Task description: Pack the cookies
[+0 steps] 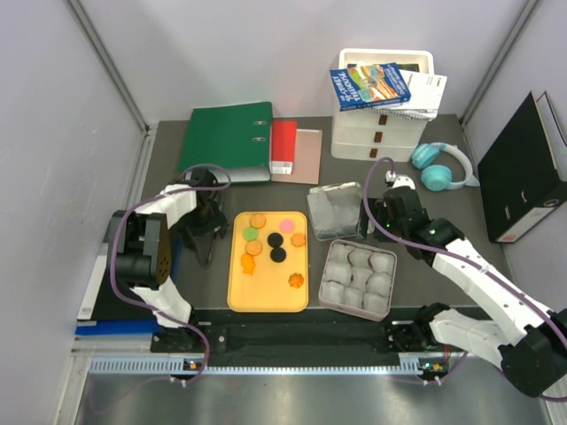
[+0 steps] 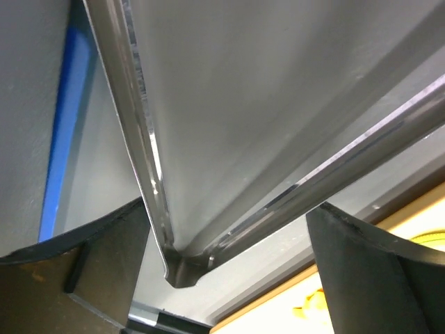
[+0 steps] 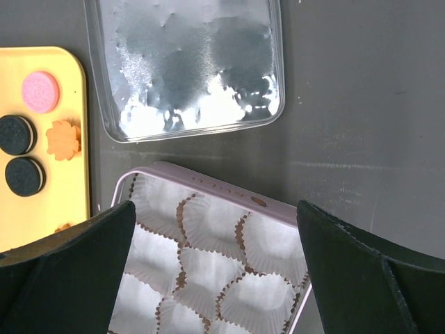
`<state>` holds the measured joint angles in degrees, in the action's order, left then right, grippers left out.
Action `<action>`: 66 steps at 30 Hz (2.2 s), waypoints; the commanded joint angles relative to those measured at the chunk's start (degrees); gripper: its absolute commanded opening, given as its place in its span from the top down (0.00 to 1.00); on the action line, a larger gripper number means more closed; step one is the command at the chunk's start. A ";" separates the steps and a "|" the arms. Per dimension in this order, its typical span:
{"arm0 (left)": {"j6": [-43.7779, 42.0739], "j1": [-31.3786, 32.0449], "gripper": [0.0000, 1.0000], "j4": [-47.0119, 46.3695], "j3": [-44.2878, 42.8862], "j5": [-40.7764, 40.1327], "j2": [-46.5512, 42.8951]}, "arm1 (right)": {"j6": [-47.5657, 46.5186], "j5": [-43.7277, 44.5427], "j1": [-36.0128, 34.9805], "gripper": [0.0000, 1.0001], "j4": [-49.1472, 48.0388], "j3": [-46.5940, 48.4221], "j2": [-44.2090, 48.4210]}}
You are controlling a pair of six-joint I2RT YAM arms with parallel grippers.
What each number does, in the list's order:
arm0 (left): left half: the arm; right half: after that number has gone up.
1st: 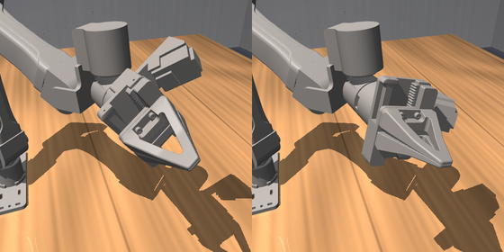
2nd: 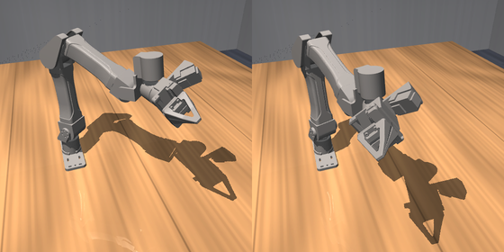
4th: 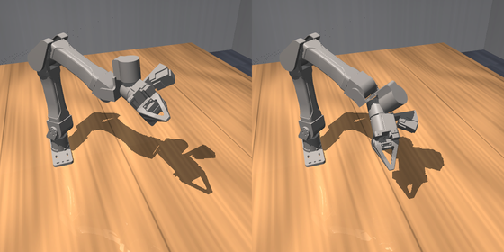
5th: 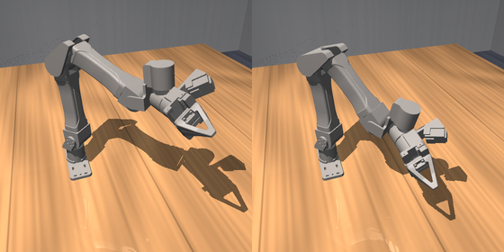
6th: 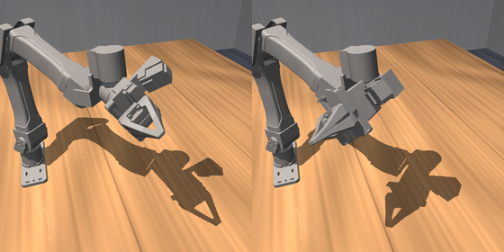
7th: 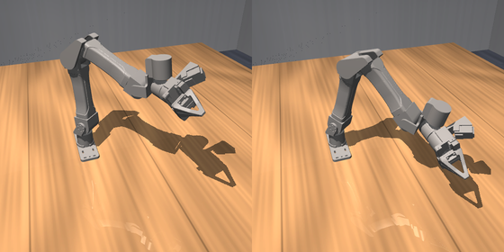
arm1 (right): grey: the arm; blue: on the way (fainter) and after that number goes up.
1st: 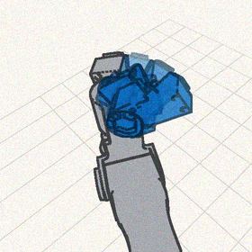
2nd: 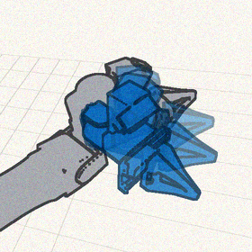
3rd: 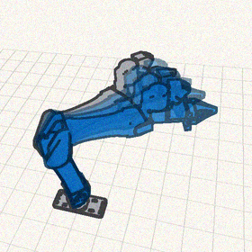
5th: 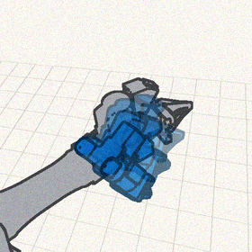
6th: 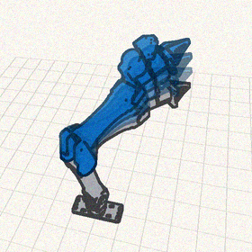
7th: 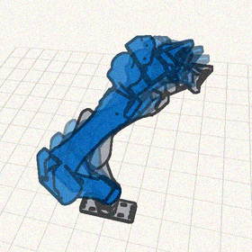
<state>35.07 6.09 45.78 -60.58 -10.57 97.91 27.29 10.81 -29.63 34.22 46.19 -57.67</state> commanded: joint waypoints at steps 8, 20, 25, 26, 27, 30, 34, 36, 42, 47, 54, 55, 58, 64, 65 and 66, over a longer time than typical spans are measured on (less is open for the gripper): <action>-3.96 -0.20 0.50 -7.37 5.11 0.11 3.08 | 0.66 1.76 -0.61 0.01 -0.20 0.39 2.30; -2.99 -0.20 0.99 -3.77 5.30 -0.68 -5.87 | 0.75 0.09 -0.61 0.01 -0.20 1.35 1.60; -3.95 0.59 0.93 -0.17 3.28 -0.33 -15.71 | 0.49 -0.87 -0.61 0.01 -0.38 3.20 0.72; -4.30 0.94 0.89 0.18 2.92 -0.16 -17.21 | 0.40 -1.31 -0.61 0.01 -0.47 3.46 0.54; -5.35 1.47 0.81 0.45 2.14 0.28 -20.18 | 0.31 -1.58 -0.61 0.01 -0.47 3.90 0.37; -6.59 4.63 0.79 2.37 -0.32 0.38 -23.11 | 0.22 -2.63 -0.61 0.01 -0.91 5.04 -0.77; -6.24 9.63 0.92 3.70 -1.56 1.60 -24.78 | 0.22 -3.43 -0.61 0.01 -0.64 6.97 -2.62; -6.07 11.39 0.95 3.62 -2.35 1.87 -25.48 | 0.05 -3.51 -0.61 0.01 -0.38 8.29 -3.50; -6.68 17.99 1.00 4.85 -5.51 2.21 -26.71 | -0.75 -3.07 -0.61 0.01 0.32 10.67 -4.38; -4.59 18.08 1.00 1.69 -4.99 10.30 -29.08 | -0.66 -2.99 -0.61 0.01 0.59 10.50 -4.12; 1.41 18.08 1.00 -4.81 -1.48 17.83 -31.81 | -0.48 -2.81 -0.61 0.01 0.41 9.35 -2.63; 0.71 18.08 1.00 -5.95 -1.21 19.69 -31.64 | -0.57 -2.64 -0.61 0.01 0.41 9.35 -2.45; -0.52 18.08 1.00 -7.53 -0.69 21.90 -31.81 | -0.66 -2.55 -0.61 0.01 0.32 9.35 -2.10; -2.80 18.17 1.00 -5.89 -2.51 21.47 -31.56 | -1.18 -2.37 -0.61 0.01 0.41 9.18 -1.57; -3.60 18.17 0.96 -1.53 -3.66 21.21 -30.59 | -1.36 -2.37 -0.61 0.01 0.41 9.18 -1.57; -4.30 18.87 0.89 1.13 -5.06 20.42 -29.45 | -1.53 -2.28 -0.61 0.01 0.41 9.00 -1.48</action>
<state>33.82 24.16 42.39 -61.45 9.67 67.26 26.98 7.81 -29.74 35.22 54.41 -60.71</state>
